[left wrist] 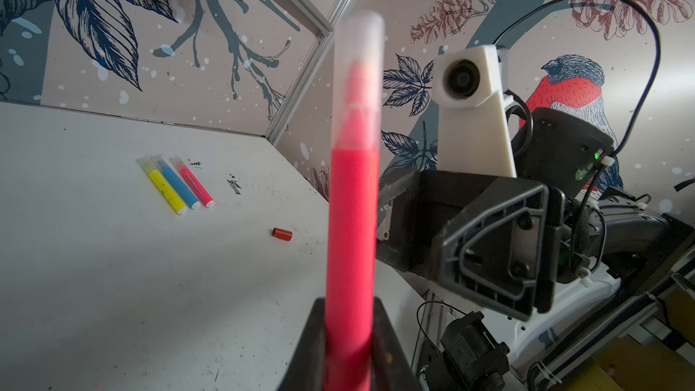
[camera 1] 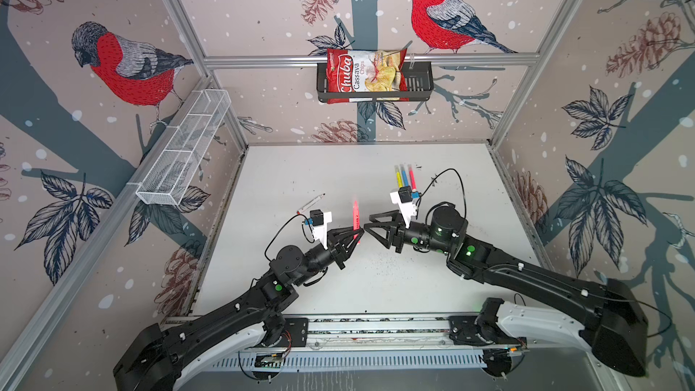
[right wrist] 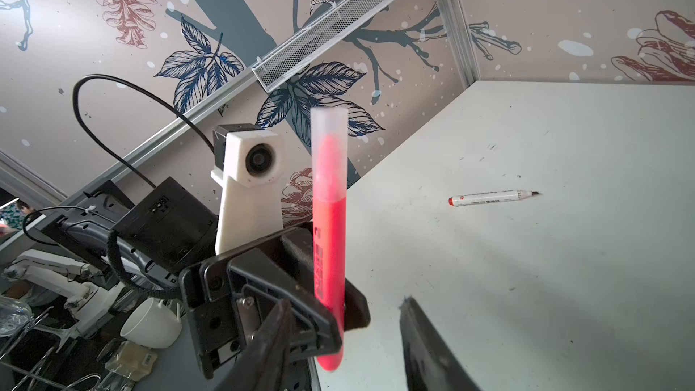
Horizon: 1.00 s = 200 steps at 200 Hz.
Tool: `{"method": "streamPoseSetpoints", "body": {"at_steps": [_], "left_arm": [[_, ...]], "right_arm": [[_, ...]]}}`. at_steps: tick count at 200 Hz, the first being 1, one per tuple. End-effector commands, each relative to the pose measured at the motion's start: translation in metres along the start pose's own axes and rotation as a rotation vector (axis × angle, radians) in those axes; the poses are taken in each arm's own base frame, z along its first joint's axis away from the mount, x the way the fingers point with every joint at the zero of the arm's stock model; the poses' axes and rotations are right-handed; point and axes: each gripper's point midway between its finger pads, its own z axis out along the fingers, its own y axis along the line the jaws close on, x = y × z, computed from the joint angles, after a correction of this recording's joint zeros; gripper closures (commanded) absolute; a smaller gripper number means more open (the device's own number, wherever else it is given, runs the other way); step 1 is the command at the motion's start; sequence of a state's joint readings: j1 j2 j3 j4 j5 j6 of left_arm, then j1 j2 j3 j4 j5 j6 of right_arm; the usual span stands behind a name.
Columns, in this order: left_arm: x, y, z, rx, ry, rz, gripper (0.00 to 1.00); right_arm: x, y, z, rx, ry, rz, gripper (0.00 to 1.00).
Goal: Insert the pens into the pen caps
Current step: 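Grasp the capped pink highlighter with the right gripper while the left gripper releases it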
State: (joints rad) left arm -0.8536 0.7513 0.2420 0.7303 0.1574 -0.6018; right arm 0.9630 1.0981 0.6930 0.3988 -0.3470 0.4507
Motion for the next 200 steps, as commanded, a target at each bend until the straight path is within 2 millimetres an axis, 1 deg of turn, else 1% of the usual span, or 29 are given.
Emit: {"method": "streamPoseSetpoints", "body": {"at_steps": [1, 24, 55, 65, 79, 87, 101, 114, 200], "left_arm": [[-0.013, -0.013, 0.001, 0.059, -0.046, 0.009, 1.00], [-0.011, -0.013, 0.002, 0.061, -0.040, 0.007, 1.00], [-0.009, -0.013, 0.004, 0.069, -0.036, 0.003, 1.00], [-0.008, -0.014, 0.004, 0.073, -0.033, 0.000, 1.00], [-0.007, -0.014, 0.005, 0.076, -0.029, -0.003, 0.99], [-0.007, -0.014, 0.005, 0.077, -0.028, -0.002, 0.99], [-0.006, -0.013, 0.005, 0.076, -0.027, -0.003, 1.00], [-0.007, -0.014, 0.005, 0.077, -0.030, -0.001, 0.99], [-0.003, -0.009, 0.006, 0.063, -0.020, 0.000, 0.98]], "right_arm": [[-0.006, 0.005, 0.005, -0.014, -0.003, -0.027, 0.53], [-0.009, 0.006, 0.012, -0.018, 0.002, -0.032, 0.53], [-0.006, 0.007, 0.022, -0.024, 0.027, -0.033, 0.54], [-0.005, 0.008, 0.025, -0.029, 0.034, -0.033, 0.55], [-0.004, 0.007, 0.028, -0.033, 0.045, -0.030, 0.66], [-0.003, 0.007, 0.030, -0.034, 0.053, -0.029, 0.75], [-0.001, 0.007, 0.033, -0.037, 0.062, -0.029, 0.87], [0.000, 0.007, 0.034, -0.039, 0.064, -0.028, 0.92], [0.002, 0.000, 0.034, -0.008, 0.068, -0.023, 0.94]]}}
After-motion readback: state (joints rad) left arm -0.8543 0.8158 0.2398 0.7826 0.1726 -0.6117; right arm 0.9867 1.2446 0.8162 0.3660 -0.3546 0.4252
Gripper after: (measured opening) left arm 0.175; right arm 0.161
